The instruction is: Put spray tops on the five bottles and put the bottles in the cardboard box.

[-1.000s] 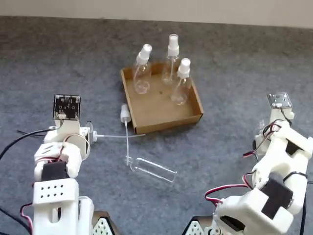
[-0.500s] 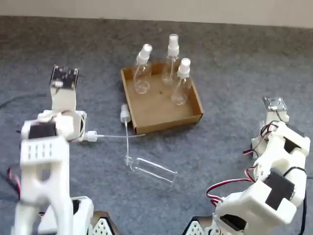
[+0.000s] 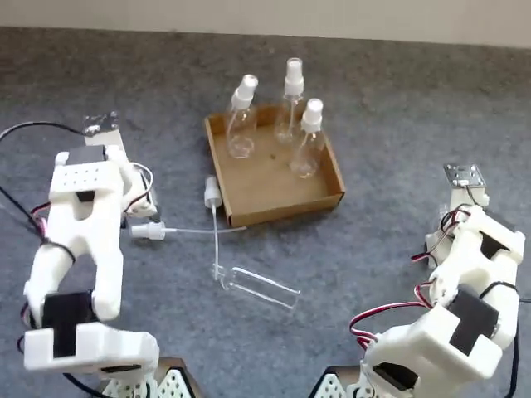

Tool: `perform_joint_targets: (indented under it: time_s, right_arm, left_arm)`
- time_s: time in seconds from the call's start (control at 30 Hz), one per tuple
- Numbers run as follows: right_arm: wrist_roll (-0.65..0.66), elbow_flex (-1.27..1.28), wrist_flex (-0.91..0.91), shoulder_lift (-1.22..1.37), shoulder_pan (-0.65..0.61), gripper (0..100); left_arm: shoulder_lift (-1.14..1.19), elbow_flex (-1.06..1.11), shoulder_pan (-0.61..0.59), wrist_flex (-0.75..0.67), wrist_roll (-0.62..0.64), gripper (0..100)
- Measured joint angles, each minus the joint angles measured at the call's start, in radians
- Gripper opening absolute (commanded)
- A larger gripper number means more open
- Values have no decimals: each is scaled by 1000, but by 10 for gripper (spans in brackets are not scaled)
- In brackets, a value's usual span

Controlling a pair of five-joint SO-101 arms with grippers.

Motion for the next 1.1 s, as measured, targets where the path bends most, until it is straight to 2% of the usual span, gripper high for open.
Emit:
perform_joint_targets:
  time_s: [0.17, 0.47, 0.57, 0.67, 0.7, 0.9, 1.1]
  right_arm:
    - [0, 0, 0, 0, 0, 172]
    - [0, 0, 0, 0, -6, 172]
    - [0, 0, 0, 0, -6, 172]
    - [0, 0, 0, 0, -6, 172]
    - [0, 0, 0, 0, -6, 172]
    - [0, 0, 0, 0, -6, 172]
    - [0, 0, 0, 0, -6, 172]
  left_arm:
    - [95, -8, 0, -8, 250, 178]
    - [196, -31, 2, -31, 411, 178]
    - [229, -31, 2, -66, 419, 151]
    - [249, -31, 2, -83, 420, 17]
    - [250, -32, 3, -84, 420, 0]
    - [256, -78, 3, -94, 404, 4]
    - [256, -247, -2, -91, 224, 4]
